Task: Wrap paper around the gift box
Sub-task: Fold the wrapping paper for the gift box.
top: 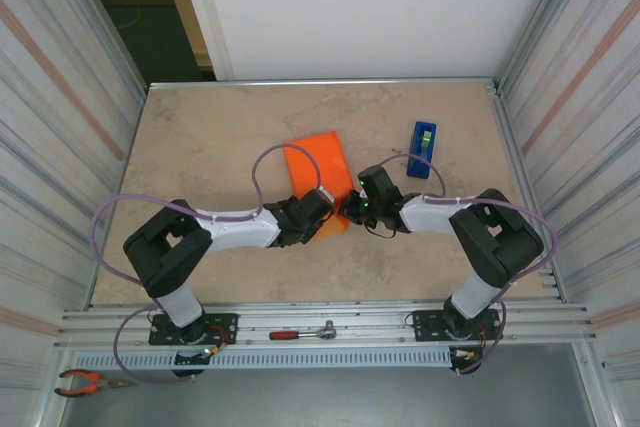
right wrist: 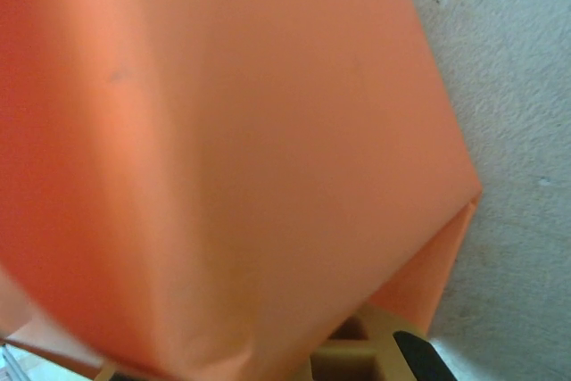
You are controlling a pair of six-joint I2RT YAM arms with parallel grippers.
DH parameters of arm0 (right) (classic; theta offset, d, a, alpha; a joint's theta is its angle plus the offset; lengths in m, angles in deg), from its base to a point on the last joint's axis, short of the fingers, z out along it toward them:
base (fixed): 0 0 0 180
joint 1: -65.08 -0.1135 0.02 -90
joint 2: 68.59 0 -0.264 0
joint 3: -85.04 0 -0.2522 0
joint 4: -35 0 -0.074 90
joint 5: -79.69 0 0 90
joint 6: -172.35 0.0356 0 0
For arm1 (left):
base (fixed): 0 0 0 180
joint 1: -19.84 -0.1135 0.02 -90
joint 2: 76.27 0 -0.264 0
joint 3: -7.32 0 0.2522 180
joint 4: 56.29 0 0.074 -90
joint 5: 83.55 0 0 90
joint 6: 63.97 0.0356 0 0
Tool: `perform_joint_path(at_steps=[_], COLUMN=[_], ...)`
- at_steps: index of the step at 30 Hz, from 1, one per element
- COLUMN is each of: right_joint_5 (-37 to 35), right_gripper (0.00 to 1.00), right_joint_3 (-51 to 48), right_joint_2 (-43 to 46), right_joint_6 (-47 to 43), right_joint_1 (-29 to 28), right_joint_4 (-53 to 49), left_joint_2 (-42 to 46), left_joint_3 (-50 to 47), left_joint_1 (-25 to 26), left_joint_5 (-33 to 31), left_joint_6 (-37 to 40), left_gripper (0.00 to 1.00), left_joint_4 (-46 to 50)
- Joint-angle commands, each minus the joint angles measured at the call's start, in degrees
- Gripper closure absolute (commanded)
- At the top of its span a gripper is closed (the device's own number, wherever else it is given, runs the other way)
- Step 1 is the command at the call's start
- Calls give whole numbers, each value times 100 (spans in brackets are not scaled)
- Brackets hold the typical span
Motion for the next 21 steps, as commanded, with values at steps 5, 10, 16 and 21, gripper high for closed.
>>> perform_joint_path(at_steps=[5,10,16,21], right_joint_5=[54,128,15,54], right_gripper=[100,100,100,100], right_joint_3=[-171,-264,-447,-514], right_joint_2=[-46,140,588,643], right_joint_6=[-46,-46,-152,-187], right_joint_1=[-14,-11,107,257], right_joint_4=[85,82,-127,-169], left_joint_2=[708,1324,1692,1611], left_joint_3=[228,373,559,555], left_joint_1=[-16,-266,-725,-1171], left_joint_5=[687,1286,1707,1828], left_joint_6=[-22,-148,-572,-936], left_gripper=[37,33,30,28], left_joint_4=[321,457,562,527])
